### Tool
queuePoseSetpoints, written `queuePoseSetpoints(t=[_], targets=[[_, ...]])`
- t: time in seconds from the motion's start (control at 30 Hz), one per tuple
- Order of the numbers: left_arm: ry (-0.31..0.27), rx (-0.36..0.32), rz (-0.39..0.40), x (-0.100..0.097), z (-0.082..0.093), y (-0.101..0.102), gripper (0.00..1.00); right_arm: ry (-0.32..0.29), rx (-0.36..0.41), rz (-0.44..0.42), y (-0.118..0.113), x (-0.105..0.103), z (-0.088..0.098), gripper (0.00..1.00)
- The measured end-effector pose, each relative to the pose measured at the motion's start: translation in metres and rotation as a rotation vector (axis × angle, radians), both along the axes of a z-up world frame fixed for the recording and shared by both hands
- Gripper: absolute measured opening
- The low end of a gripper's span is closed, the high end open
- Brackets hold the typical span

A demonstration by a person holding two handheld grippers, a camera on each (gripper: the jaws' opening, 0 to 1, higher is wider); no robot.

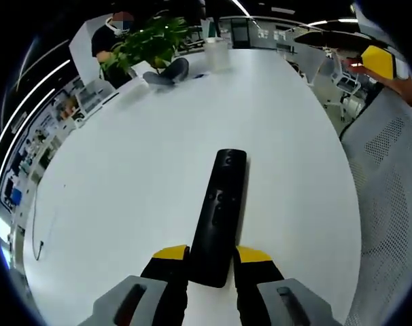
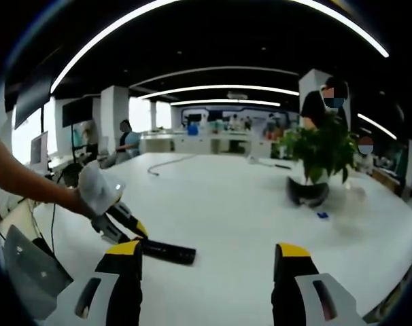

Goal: Press the specified remote control buttons in sequence, fully releasing each button before pressing the next.

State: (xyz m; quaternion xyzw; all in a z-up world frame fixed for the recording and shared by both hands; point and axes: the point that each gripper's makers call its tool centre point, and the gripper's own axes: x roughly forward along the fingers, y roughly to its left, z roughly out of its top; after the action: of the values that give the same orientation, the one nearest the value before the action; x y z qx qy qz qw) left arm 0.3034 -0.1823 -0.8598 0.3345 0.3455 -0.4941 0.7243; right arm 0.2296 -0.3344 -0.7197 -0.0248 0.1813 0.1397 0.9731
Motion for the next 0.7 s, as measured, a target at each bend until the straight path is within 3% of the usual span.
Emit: queuePoseSetpoints(t=[0.7], targets=[[-0.011, 0.051, -0.037, 0.024, 0.001, -0.002, 0.23, 0.013, -0.014, 0.004, 0.001, -0.001, -0.003, 0.77]])
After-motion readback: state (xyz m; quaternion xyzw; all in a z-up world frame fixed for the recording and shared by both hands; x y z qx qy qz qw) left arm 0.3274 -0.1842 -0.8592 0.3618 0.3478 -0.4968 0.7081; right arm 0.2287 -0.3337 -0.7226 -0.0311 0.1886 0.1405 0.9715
